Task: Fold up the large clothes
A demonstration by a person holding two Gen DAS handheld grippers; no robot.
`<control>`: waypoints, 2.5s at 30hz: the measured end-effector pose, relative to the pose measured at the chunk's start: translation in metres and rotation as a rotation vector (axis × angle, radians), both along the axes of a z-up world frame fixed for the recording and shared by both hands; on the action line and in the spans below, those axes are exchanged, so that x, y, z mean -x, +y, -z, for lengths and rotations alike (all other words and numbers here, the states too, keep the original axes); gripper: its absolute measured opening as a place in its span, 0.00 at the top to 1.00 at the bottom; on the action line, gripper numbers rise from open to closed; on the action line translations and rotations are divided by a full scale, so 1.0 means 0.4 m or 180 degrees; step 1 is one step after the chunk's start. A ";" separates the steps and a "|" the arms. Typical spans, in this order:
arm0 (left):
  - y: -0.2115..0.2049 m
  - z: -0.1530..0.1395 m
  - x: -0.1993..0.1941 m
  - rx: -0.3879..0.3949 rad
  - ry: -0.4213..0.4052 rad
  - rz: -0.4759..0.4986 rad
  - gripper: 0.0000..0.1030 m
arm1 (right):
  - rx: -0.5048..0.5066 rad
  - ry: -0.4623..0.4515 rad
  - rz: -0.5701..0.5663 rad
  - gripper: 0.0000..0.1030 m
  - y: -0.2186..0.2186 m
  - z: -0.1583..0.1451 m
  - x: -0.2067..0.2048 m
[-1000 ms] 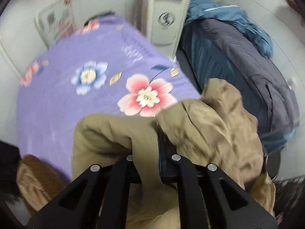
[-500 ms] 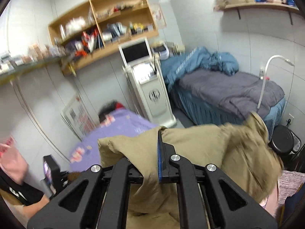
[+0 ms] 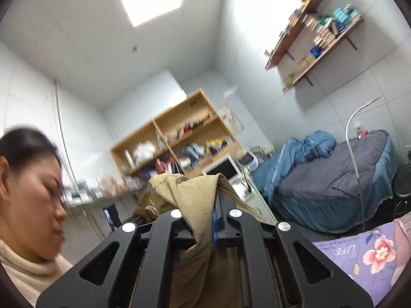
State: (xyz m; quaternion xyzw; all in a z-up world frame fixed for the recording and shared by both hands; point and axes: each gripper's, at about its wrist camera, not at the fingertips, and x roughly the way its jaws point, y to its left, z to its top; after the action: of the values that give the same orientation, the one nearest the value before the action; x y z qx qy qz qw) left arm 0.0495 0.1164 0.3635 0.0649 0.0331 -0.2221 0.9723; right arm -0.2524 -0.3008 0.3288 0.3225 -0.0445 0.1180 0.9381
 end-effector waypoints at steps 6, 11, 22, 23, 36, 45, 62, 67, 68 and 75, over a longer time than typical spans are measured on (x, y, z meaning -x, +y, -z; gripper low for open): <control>-0.272 0.055 -0.117 -0.0229 0.0493 0.0718 0.90 | -0.0692 0.0722 0.0726 0.93 -0.155 0.162 0.015; -0.571 0.418 -0.235 -0.1148 0.1219 0.0831 0.51 | -0.1113 0.2528 0.1724 0.44 -0.291 0.485 -0.002; -0.379 0.935 -0.266 -0.1128 0.2658 0.0596 0.11 | -0.1408 0.3718 0.1772 0.28 -0.158 0.886 0.092; -0.334 0.949 -0.268 -0.1067 0.2659 0.0526 0.09 | -0.1321 0.3843 0.1668 0.28 -0.140 0.911 0.076; 0.149 1.131 -0.103 -0.0804 0.3182 -0.0548 0.08 | -0.1024 0.4318 0.0715 0.27 0.015 1.055 -0.113; 0.039 1.273 -0.026 -0.1124 0.3266 0.0299 0.08 | -0.0685 0.4512 0.0500 0.27 0.079 1.036 -0.143; -0.210 1.313 -0.063 -0.1469 0.3664 0.1291 0.82 | -0.0978 0.4879 0.0869 0.27 0.131 1.099 0.046; -0.059 1.047 -0.046 -0.1168 0.3515 0.1592 0.84 | -0.0907 0.4976 0.0856 0.27 0.116 1.112 0.071; -0.026 1.004 -0.042 -0.1140 0.3482 0.1631 0.84 | -0.0868 0.5007 0.0828 0.27 0.113 1.115 0.071; 0.161 0.924 0.083 -0.1504 0.3594 0.1772 0.82 | -0.0643 0.5245 0.0490 0.27 0.101 1.168 0.042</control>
State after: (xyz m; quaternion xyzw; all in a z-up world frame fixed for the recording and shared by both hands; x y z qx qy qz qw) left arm 0.0162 0.1809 -0.0061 0.1559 0.5663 -0.4511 0.6720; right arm -0.2693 -0.2605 -0.1384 0.3843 0.6238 -0.2248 0.6424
